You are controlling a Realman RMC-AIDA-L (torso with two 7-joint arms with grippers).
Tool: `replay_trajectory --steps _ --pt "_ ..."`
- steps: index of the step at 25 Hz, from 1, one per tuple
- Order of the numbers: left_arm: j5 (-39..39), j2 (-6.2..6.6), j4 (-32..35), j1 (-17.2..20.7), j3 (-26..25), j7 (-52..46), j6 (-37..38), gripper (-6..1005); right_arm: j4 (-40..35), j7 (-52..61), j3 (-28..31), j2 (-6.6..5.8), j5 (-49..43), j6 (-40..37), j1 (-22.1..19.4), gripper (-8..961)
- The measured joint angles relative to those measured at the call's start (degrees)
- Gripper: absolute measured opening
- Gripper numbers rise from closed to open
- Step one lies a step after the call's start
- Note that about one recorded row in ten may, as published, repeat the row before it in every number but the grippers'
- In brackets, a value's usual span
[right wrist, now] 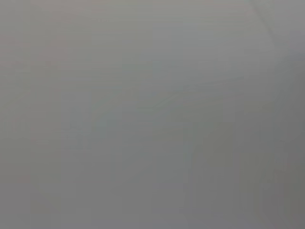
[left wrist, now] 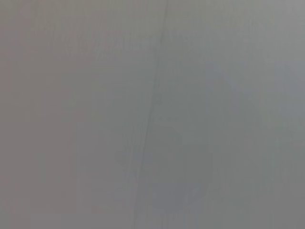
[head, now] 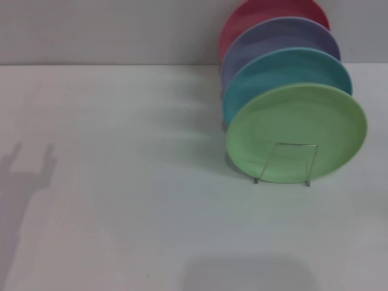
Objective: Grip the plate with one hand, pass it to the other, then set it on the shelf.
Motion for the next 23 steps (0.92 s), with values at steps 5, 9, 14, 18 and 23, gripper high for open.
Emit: replay_trajectory --steps 5,9,14,18,23 --pt "-0.3 -0.12 0.1 -0.6 -1.2 0.1 -0.4 649 -1.3 -3.7 1.6 0.12 1.0 5.2 3.5 542" --pt "-0.3 -0.19 0.2 -1.1 -3.6 0.1 -1.3 744 -0.9 -5.0 4.3 0.05 1.3 8.2 6.7 566" --pt "-0.4 -0.15 0.2 -1.2 -5.8 0.6 -2.4 835 -0.5 -5.1 5.6 -0.03 1.4 8.7 8.0 565" --pt "-0.4 -0.19 0.2 -0.9 -6.6 0.9 -2.3 871 1.0 -4.1 5.1 -1.83 0.7 9.3 8.6 564" --pt "-0.2 -0.34 -0.2 -0.6 -6.8 3.1 -1.2 871 1.2 -4.5 5.1 -2.20 0.9 9.6 9.3 564"
